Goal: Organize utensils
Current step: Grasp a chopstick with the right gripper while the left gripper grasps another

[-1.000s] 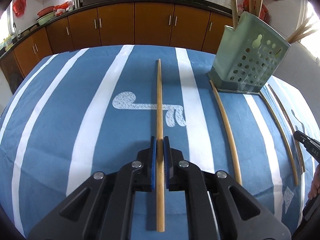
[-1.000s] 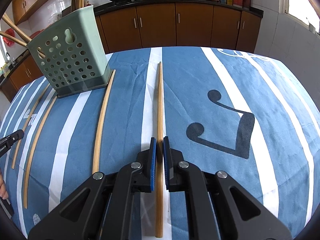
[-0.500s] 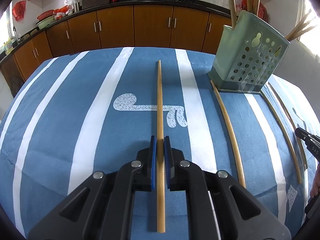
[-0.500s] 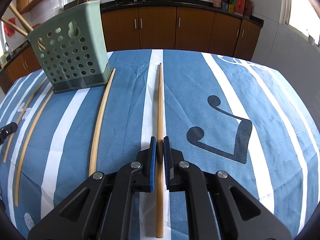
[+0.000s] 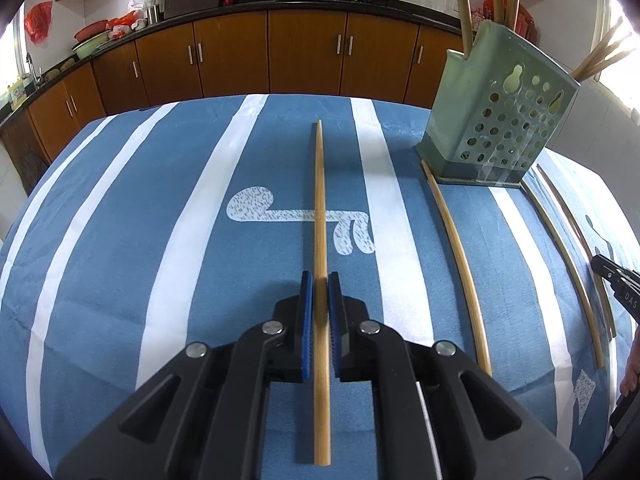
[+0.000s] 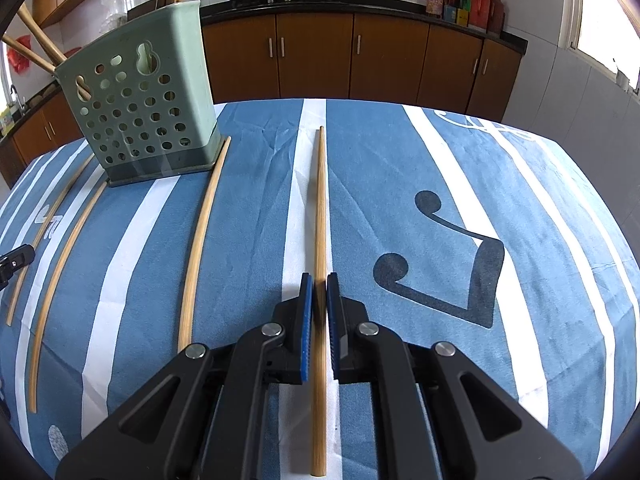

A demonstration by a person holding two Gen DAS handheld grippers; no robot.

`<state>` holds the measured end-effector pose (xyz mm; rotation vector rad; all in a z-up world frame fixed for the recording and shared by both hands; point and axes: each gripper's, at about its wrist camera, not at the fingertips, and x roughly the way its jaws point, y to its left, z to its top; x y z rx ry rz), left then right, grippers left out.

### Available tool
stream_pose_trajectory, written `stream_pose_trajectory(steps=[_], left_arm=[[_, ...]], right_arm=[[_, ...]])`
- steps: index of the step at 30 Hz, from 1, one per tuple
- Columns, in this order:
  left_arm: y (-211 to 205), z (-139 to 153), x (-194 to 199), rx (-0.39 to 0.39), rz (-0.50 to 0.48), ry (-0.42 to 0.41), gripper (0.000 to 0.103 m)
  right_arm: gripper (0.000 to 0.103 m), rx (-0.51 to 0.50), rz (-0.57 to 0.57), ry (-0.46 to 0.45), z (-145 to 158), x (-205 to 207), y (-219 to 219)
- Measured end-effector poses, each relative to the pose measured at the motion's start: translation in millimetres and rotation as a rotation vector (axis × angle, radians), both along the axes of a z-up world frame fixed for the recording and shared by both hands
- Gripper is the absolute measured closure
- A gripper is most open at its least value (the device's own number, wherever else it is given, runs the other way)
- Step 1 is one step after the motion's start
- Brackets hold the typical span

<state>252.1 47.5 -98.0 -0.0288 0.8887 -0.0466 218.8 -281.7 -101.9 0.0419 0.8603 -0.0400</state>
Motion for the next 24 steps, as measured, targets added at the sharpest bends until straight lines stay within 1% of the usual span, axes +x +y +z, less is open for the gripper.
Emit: stream_pose_trajectory(steps=[24], left_arm=[[1.7,0.1,0.7,-0.003,0.0,0.002,0.093]], right_arm=[[0.094,0.023,0.001,0.0,0.3,0.7,-2.6]])
